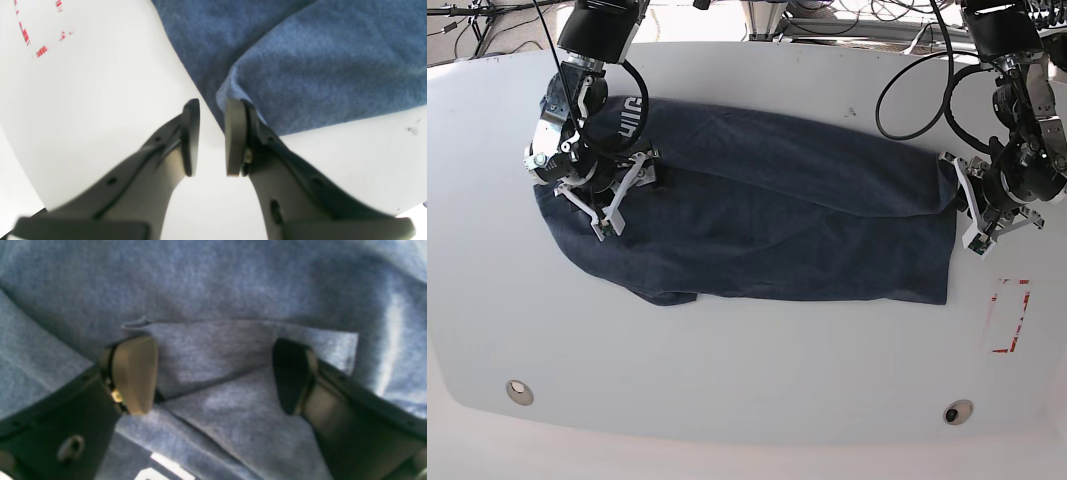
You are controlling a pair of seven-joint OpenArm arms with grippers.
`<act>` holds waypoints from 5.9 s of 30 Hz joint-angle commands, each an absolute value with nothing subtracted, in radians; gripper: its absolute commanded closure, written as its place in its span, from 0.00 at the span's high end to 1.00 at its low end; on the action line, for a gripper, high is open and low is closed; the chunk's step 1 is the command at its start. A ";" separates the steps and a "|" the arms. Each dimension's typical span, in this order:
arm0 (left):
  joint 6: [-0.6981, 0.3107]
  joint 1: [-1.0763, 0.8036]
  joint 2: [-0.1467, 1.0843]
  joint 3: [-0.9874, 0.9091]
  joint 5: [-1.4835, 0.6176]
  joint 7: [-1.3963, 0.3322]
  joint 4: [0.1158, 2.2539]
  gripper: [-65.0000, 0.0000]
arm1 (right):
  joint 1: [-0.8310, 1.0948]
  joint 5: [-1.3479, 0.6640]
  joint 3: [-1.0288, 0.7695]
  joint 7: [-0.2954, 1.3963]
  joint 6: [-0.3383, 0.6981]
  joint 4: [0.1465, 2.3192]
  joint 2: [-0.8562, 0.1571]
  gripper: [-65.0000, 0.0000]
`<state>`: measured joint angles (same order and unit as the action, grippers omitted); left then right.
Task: Fold the T-shirt properly
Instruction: 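Release the shirt edge and move both grippers onto the shirt body, then grasp the shirt fabric with the right gripper near the printed text, then pull the shirt edge outward with both grippers to smooth it, then open both grippers and move them to the shirt's hem corners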
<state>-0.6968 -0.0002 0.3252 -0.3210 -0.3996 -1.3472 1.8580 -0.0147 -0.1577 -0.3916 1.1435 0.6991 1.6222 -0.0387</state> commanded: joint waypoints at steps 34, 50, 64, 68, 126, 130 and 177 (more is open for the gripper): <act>-0.698 0.013 0.334 -0.321 -0.400 -1.339 1.867 0.17 | -0.110 -0.170 -0.392 1.119 0.698 1.747 -0.048 0.03; -0.698 -0.001 0.306 -0.300 -0.398 -1.339 1.867 0.17 | -0.145 -0.179 -0.332 1.116 0.698 1.710 -0.042 0.21; -0.698 -0.016 0.254 -0.191 -0.407 -1.337 1.870 0.17 | -0.113 -0.168 -0.443 1.168 0.698 1.891 -0.079 0.69; -0.698 -0.018 0.203 -0.188 -0.398 -1.336 1.867 0.17 | -0.056 -0.168 -0.526 1.194 0.698 1.954 -0.091 0.76; -0.698 -0.067 0.266 -0.186 -0.222 -1.158 1.590 0.17 | 0.093 -0.285 -0.684 1.396 0.698 1.939 -0.297 0.21; -0.698 -0.064 0.263 -0.186 -0.222 -1.178 1.592 0.17 | 0.081 -0.285 -0.680 1.396 0.698 2.006 -0.170 0.21; -0.698 -0.219 0.321 -0.194 -0.222 -1.181 1.794 0.17 | 0.237 -0.213 -0.595 1.098 0.698 1.540 -0.268 0.21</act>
<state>-0.7025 -0.2199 0.3004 -0.1867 -0.2764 -1.1400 1.7496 0.2180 -0.3458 -0.5934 1.0031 0.7261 1.5597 -0.2523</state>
